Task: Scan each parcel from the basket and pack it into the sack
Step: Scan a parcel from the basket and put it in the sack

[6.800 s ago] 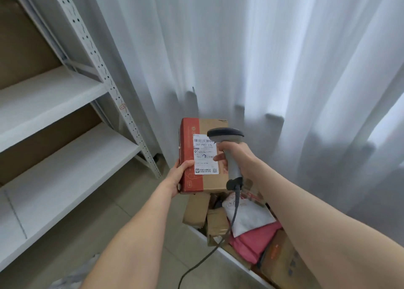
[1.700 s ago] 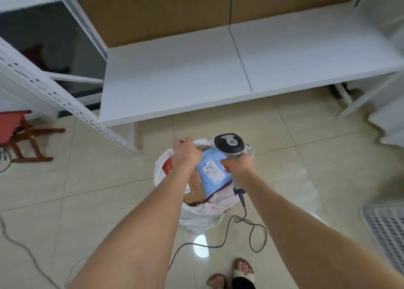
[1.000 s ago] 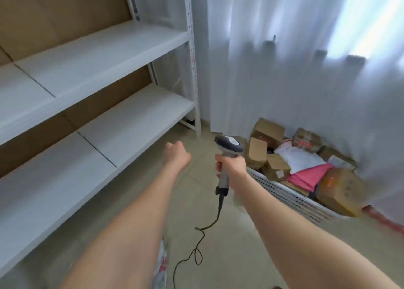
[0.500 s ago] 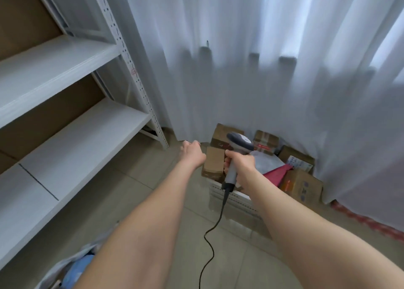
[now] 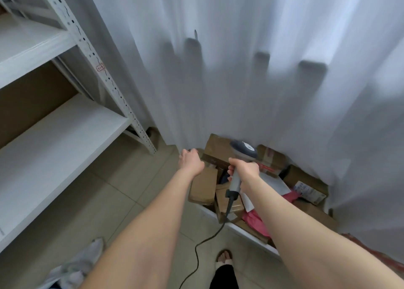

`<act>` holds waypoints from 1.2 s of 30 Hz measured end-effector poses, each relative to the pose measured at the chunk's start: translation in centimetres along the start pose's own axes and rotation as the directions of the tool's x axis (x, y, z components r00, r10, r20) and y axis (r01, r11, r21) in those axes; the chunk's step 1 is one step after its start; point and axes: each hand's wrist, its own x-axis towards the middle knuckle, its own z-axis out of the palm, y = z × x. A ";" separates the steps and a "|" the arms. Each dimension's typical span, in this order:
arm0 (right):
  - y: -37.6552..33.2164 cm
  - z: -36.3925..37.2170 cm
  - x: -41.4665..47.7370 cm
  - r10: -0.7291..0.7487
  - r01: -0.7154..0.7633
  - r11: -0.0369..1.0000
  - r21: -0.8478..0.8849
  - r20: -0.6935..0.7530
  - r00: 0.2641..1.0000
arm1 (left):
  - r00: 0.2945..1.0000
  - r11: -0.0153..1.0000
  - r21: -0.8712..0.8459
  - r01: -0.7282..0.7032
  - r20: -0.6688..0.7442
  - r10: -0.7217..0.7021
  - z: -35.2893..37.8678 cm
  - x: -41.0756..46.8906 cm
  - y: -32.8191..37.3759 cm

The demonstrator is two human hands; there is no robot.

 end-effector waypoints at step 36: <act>-1.9 11.4 16.5 0.275 -0.276 0.961 -0.023 0.201 0.940 | 0.852 0.337 -0.864 0.374 0.177 -0.493 0.8 14.6 -4.4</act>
